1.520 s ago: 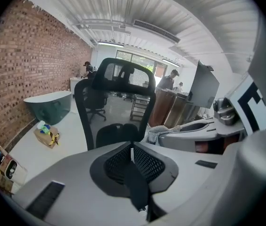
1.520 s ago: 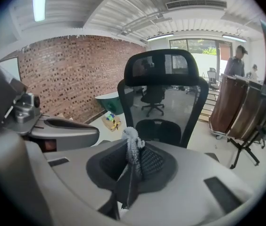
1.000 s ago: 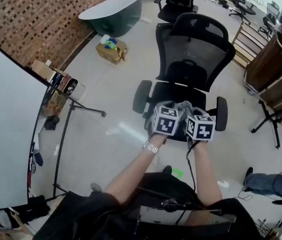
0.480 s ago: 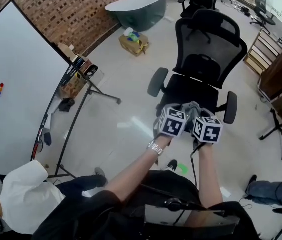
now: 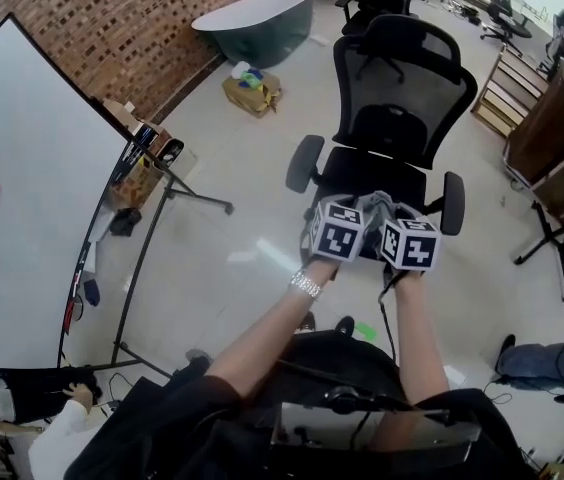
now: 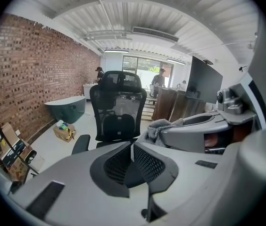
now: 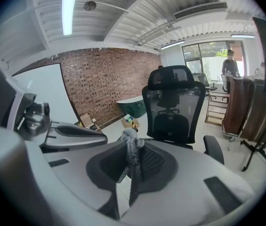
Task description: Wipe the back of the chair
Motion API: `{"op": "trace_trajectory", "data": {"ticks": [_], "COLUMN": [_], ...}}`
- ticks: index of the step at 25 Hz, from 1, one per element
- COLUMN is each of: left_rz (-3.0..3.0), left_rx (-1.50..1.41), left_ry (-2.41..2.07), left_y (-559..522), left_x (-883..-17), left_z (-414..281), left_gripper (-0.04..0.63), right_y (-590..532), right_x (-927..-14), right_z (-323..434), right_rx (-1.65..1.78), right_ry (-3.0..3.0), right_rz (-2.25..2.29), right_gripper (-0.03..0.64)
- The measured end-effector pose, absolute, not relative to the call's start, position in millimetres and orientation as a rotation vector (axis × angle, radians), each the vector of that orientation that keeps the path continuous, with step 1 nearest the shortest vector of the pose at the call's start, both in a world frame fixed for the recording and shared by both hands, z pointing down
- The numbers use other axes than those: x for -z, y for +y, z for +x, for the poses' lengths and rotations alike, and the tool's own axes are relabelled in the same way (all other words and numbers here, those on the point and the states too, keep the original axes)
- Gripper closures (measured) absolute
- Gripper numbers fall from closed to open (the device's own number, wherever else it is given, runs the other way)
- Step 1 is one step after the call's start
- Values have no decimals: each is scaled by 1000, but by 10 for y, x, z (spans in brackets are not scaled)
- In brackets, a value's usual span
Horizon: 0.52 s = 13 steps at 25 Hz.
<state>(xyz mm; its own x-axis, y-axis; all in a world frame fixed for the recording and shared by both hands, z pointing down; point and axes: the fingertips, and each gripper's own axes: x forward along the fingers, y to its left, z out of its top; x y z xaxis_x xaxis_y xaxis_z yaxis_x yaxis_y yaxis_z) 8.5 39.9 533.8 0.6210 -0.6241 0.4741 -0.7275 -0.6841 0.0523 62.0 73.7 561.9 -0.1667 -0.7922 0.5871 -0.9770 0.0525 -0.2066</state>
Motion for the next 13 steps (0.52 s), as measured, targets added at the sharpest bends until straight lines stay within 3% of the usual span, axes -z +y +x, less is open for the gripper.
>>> {"op": "trace_trajectory", "data": {"ticks": [13], "left_rz": [2604], "left_rx": [-620], "left_ry": [-1101], "left_y": [281], "left_x": [-5316], "left_z": [108], "left_gripper": [571], "right_y": [615], "right_x": [-5573], "right_z": [604], "right_rx": [-821], "right_ry": [-2040], "right_rz": [1764], "right_gripper": [571]}}
